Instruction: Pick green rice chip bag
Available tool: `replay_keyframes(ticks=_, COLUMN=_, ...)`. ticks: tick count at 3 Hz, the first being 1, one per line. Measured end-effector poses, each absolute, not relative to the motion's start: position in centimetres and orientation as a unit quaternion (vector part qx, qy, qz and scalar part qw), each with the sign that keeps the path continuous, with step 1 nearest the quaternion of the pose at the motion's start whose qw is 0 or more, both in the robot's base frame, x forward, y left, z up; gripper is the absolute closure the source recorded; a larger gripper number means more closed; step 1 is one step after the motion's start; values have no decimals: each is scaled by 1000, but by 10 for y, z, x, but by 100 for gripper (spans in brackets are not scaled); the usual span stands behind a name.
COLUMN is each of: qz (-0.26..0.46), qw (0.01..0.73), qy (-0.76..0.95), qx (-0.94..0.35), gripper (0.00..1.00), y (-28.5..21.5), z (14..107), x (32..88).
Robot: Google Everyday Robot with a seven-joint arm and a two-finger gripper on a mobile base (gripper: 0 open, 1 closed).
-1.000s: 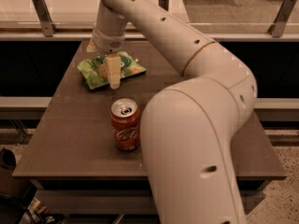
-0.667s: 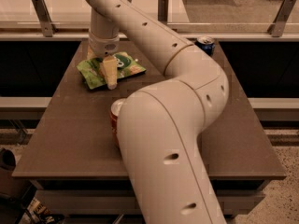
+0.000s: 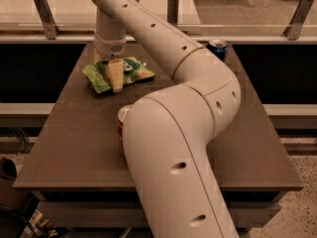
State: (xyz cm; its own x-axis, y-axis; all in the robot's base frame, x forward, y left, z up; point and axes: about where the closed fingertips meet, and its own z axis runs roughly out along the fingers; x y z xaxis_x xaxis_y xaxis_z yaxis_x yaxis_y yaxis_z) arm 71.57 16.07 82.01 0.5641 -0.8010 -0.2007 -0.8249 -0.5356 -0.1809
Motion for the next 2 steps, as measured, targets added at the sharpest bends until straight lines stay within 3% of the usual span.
replay_keyframes(ticks=1, qz=47, qw=128, qy=465, qx=-875, gripper=87, y=161, z=825, x=716)
replay_keyframes(ticks=2, qz=46, qw=131, qy=465, qx=-875, gripper=100, y=163, z=825, x=717)
